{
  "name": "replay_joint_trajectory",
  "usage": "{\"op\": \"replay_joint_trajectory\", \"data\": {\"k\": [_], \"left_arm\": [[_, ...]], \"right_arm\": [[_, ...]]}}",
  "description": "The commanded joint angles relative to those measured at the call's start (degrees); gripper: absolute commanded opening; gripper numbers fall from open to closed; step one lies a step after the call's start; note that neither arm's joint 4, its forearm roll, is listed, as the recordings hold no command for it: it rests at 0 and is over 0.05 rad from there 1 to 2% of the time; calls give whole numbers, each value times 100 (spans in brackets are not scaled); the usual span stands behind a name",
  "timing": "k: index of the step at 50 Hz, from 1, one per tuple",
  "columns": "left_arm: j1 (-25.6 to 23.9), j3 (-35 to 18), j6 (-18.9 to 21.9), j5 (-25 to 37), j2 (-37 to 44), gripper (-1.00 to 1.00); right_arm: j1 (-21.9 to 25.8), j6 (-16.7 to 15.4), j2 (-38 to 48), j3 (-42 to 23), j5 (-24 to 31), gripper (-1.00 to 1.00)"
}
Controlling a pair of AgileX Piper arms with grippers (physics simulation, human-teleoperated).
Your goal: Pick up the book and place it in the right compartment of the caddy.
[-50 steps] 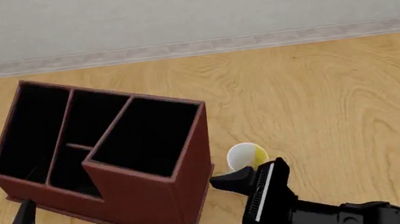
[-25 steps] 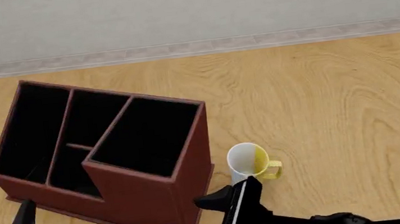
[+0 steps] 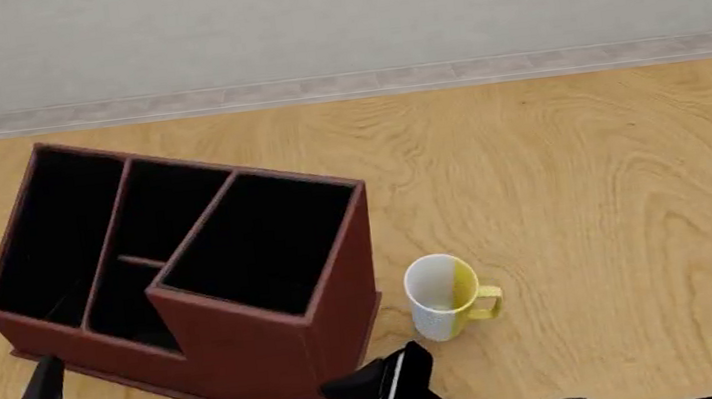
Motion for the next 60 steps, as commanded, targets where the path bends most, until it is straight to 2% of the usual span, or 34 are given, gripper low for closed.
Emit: {"op": "replay_joint_trajectory", "data": {"k": [1,35,59,60], "left_arm": [[0,0,0,0,0,100],[0,0,0,0,0,100],[0,0,0,0,0,100],[0,0,0,0,0,100]], "right_arm": [[106,10,174,-127,-16,100],[56,-17,896,-381,-387,100],[119,-39,894,-404,-457,100],[149,-23,862,-390,-463,-100]]}}
